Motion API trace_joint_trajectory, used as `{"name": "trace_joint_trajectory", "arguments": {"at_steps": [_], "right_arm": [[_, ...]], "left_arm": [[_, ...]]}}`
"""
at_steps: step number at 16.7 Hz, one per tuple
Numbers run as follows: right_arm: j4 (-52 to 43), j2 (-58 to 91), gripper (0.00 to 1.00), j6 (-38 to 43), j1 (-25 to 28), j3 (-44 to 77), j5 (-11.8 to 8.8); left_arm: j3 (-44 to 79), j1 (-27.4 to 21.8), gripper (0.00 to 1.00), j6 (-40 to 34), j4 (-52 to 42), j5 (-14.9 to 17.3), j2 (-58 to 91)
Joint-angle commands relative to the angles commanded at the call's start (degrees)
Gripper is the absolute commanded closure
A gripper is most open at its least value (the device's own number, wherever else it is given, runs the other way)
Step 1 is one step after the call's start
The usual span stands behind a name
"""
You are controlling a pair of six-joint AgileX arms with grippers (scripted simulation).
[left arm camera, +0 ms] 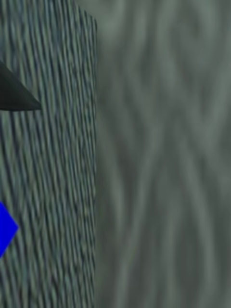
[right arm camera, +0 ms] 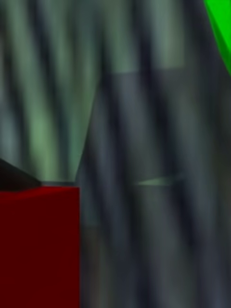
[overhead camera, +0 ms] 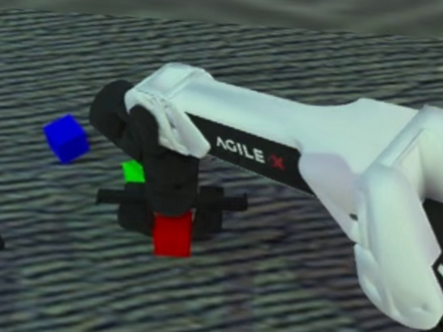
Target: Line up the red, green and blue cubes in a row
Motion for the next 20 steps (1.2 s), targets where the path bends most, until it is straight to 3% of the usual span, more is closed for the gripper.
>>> {"name": "trace_joint_trajectory", "arguments": {"at_steps": [5,6,15,20], "right_arm": [[0.0,0.0,0.02,0.0,0.0,0.0,0.0],[0.0,0.0,0.00,0.0,0.0,0.0,0.0],[-0.2,0.0,0.00,0.0,-0.1,0.2,0.0],[-9.4,-0.3,0.00,0.2,0.2,8.9,0.0]], "left_arm": [[0.0,0.0,0.00,0.0,0.0,0.0,0.0],[0.0,0.0,0.00,0.0,0.0,0.0,0.0],[0.0,0.0,0.00,0.0,0.0,0.0,0.0],[0.0,0.0,0.00,0.0,0.0,0.0,0.0]]}}
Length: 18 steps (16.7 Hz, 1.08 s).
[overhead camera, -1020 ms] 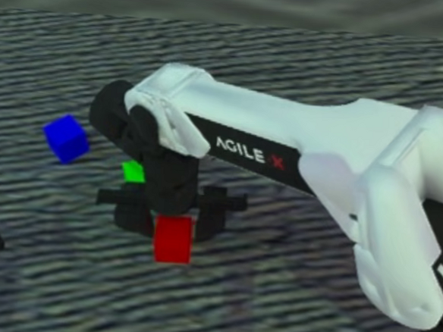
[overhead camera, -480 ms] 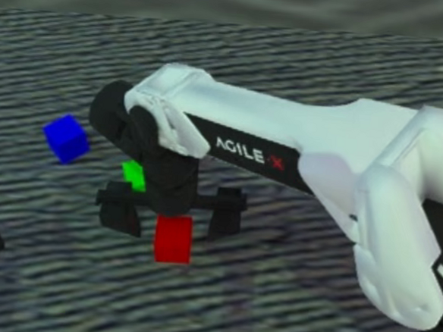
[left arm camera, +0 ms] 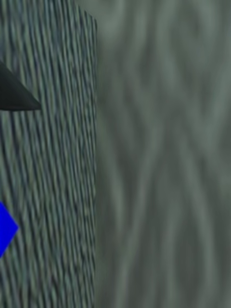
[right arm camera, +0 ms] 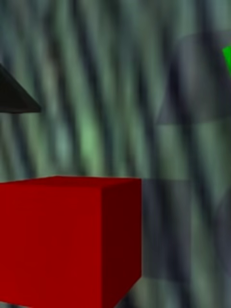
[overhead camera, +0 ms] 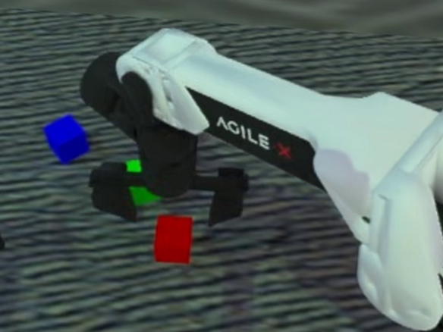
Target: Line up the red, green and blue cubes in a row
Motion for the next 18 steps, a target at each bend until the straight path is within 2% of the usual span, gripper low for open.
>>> {"name": "trace_joint_trajectory", "arguments": {"at_steps": [4,10,14,18], "right_arm": [[-5.8,-0.5,0.00,-0.1,0.3,5.5,0.0],[-4.8,-2.1,0.00,-1.0,-0.7,4.0,0.5],[0.7,-12.6,0.00,-5.9,-4.6,-4.9,3.1],[10.2,-32.6,0.00,-13.5,-11.5,-21.3,6.2]], "left_arm": [[0.0,0.0,0.00,0.0,0.0,0.0,0.0],[1.3,-0.3,0.00,0.6,-0.9,0.0,1.3],[9.4,-2.1,0.00,4.3,-6.1,-0.1,9.8],[23.1,-5.3,0.00,10.3,-14.6,0.1,25.9]]}}
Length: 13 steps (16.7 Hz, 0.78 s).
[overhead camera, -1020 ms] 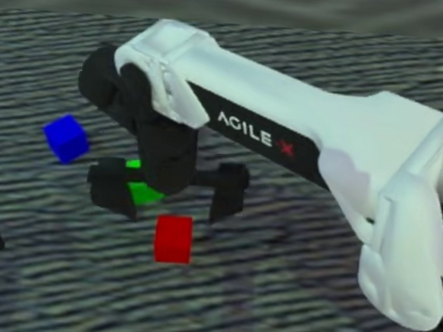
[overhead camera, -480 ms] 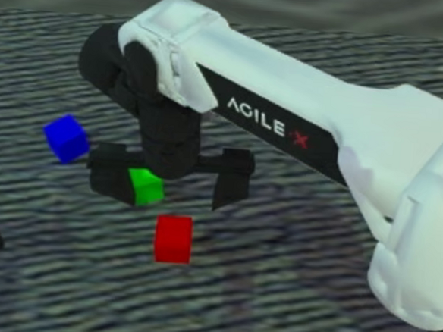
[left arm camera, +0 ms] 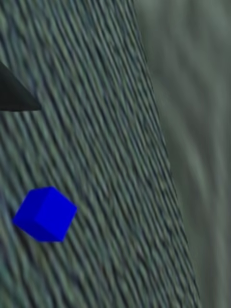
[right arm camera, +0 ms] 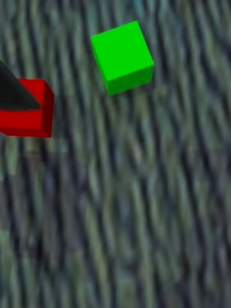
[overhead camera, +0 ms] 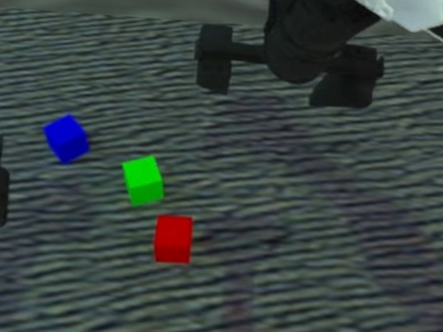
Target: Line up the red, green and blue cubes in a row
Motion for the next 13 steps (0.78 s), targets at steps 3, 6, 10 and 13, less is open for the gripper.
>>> {"name": "trace_joint_trajectory", "arguments": {"at_steps": [3,6,10,13], "right_arm": [[9.1,-19.7,0.00,-6.9,-6.6,-16.7,1.8],[19.0,-40.8,0.00,-14.1,-13.6,-35.6,2.7],[32.3,-66.4,0.00,-23.0,-22.4,-61.0,2.0],[42.0,-81.8,0.00,-28.5,-28.1,-78.0,0.2]], "left_arm": [[12.0,-2.8,0.00,5.4,-7.8,0.1,16.1],[24.8,-5.8,0.00,11.2,-16.4,0.1,34.0],[41.0,-9.5,0.00,18.6,-27.6,0.1,56.2],[51.9,-12.0,0.00,23.5,-35.1,0.1,70.1]]}}
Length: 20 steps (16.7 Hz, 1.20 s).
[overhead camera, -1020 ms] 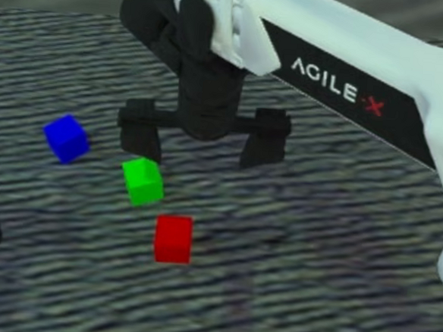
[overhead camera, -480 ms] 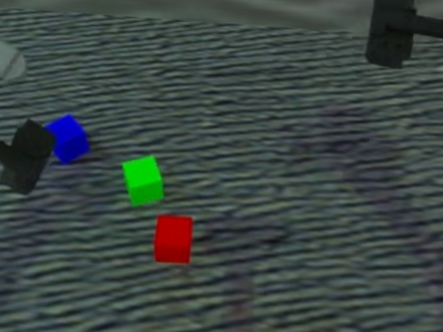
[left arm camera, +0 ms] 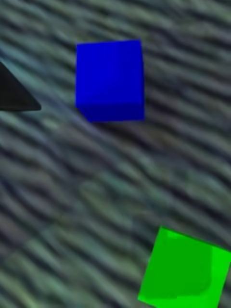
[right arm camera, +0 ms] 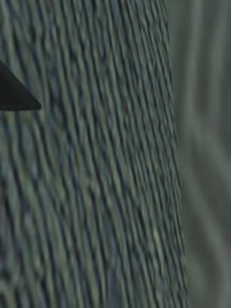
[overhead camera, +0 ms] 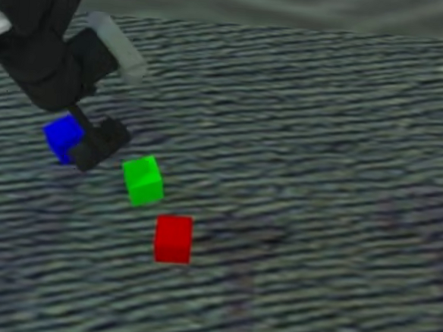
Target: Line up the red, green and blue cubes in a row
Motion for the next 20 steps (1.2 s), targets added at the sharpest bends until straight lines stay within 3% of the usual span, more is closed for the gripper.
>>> {"name": "trace_joint_trajectory", "arguments": {"at_steps": [5,10,20], "right_arm": [[14.7,-20.2,0.00,-6.6,-7.2,-22.1,-4.3],[23.4,-31.3,0.00,-9.5,-10.7,-33.3,-7.7],[24.1,-32.0,0.00,-9.7,-11.0,-34.2,-8.0]], "left_arm": [[15.6,-3.4,0.00,6.8,-9.7,0.0,18.9],[24.1,-5.2,0.00,10.4,-14.4,0.0,28.6],[22.5,-5.2,0.00,10.8,-10.8,0.0,31.1]]}}
